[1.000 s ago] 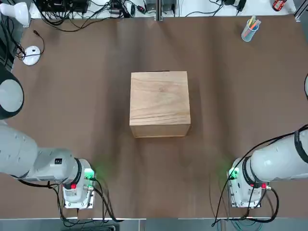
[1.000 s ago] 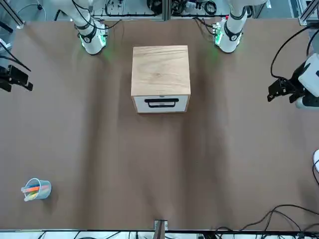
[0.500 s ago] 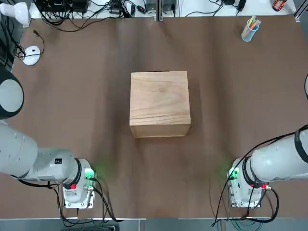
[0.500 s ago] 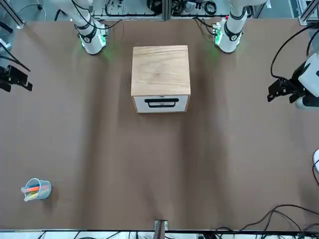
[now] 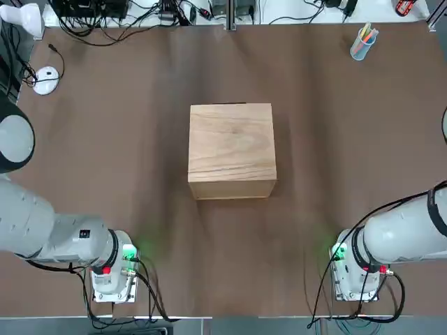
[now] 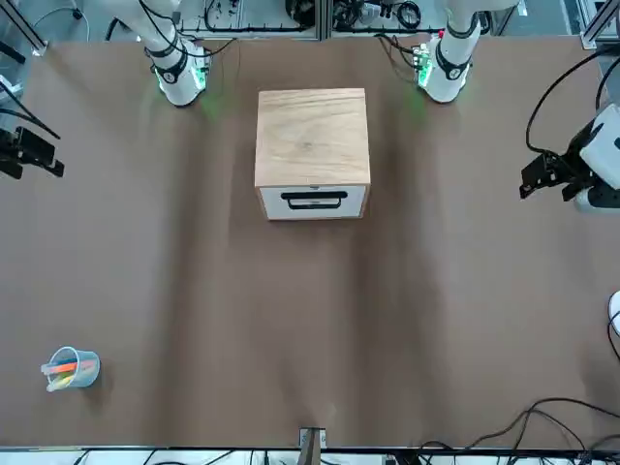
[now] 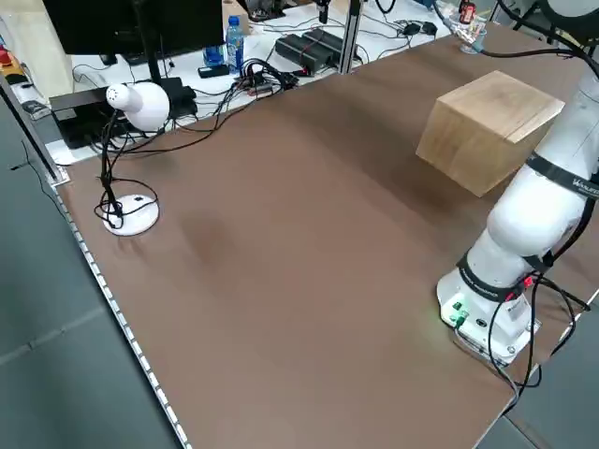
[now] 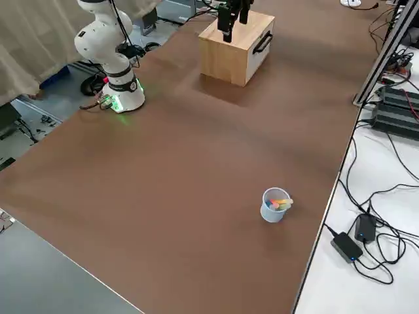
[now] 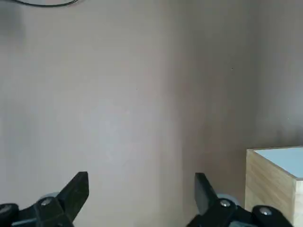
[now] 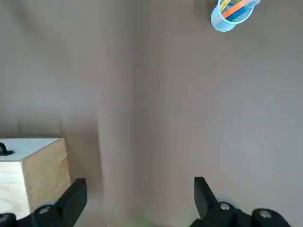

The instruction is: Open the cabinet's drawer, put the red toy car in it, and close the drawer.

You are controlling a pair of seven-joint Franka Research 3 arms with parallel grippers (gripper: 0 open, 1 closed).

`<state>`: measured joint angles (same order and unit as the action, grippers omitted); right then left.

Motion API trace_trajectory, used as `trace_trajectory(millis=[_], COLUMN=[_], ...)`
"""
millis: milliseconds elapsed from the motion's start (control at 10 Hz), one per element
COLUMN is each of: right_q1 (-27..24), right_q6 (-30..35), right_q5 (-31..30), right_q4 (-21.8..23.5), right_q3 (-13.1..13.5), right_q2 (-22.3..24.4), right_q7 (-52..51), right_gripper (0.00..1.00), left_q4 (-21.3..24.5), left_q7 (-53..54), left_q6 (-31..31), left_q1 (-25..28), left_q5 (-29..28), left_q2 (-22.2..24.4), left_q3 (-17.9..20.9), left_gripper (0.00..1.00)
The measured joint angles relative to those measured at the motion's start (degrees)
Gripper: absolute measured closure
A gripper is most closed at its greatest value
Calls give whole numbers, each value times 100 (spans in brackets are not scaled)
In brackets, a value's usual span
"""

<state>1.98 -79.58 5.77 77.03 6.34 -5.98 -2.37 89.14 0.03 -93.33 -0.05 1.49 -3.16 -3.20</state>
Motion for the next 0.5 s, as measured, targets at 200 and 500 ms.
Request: trace_trajectory(millis=[200,500], right_q1=[0,1], right_q6=[0,2], right_q5=[-5,-184], right_q4=[8,12], right_q3=[-2,-39], right_q2=[0,1], right_q7=[0,0], right_gripper=[0,0], left_q4=[-7,-11], left_q7=[-5,-5], left_q6=[-20,-63], left_q1=[32,86], left_q5=[0,0], left_q2=[0,0], left_q3=[7,15], left_gripper=[1,1])
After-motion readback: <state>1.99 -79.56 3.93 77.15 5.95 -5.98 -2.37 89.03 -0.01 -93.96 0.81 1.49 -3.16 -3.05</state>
